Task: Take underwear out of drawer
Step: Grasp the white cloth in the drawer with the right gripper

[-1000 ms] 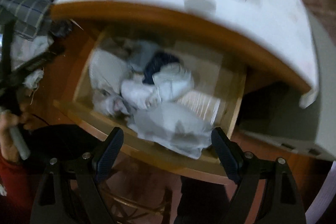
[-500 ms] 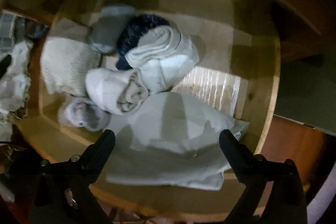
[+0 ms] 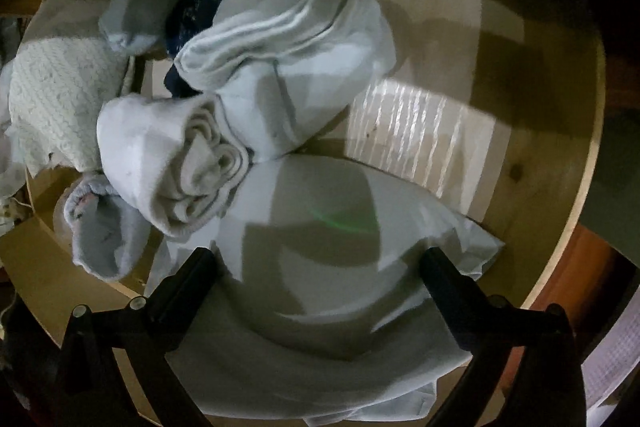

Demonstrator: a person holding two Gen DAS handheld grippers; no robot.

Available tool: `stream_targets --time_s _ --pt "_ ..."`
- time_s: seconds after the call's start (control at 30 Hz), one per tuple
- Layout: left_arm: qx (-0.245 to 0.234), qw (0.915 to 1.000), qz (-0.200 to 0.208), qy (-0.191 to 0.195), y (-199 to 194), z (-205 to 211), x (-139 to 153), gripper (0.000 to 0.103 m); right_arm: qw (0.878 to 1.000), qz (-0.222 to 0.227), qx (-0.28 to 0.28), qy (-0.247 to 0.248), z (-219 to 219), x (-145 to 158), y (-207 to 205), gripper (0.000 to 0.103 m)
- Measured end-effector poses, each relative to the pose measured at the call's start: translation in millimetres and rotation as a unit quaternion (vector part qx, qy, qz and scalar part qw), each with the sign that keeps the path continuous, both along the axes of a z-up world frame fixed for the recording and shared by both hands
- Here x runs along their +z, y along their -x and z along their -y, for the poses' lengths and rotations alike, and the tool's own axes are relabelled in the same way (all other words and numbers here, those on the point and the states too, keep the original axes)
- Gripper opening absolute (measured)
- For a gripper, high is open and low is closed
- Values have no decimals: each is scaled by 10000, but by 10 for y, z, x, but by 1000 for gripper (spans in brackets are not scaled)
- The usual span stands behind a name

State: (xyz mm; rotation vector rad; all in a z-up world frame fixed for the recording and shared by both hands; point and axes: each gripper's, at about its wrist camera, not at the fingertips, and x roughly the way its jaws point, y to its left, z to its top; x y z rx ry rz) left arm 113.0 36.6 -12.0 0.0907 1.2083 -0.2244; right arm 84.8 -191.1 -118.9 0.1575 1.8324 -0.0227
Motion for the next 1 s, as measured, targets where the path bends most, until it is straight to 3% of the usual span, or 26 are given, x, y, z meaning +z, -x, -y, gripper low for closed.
stream_targets --time_s 0.2,0.27,0.33,0.47,0.53,0.63,0.8,1.0 --pt "-115 9999 -51 -69 9 48 -37 63 9996 -230 123 -50 -14 -125 62 100" --pt "-132 9999 -94 -26 10 51 -49 63 9996 -226 155 -110 -53 -167 91 94" --pt "-141 9998 -150 41 9 52 -63 63 9992 -255 77 -298 -62 -157 90 74" --pt "-167 9994 -275 103 15 64 -98 63 9991 -162 142 -354 -114 -133 121 59" --pt "-271 9990 -324 122 28 95 -111 63 9993 -76 203 -309 -119 -107 133 42" --pt "-442 9978 -443 208 50 156 -137 63 9993 117 321 -117 -128 -78 200 31" --pt "-823 9946 -609 142 129 295 -200 63 9988 488 106 -26 -28 63 313 22" --pt "-1069 9910 -807 65 154 449 -292 63 9943 1028 -289 43 175 411 405 20"
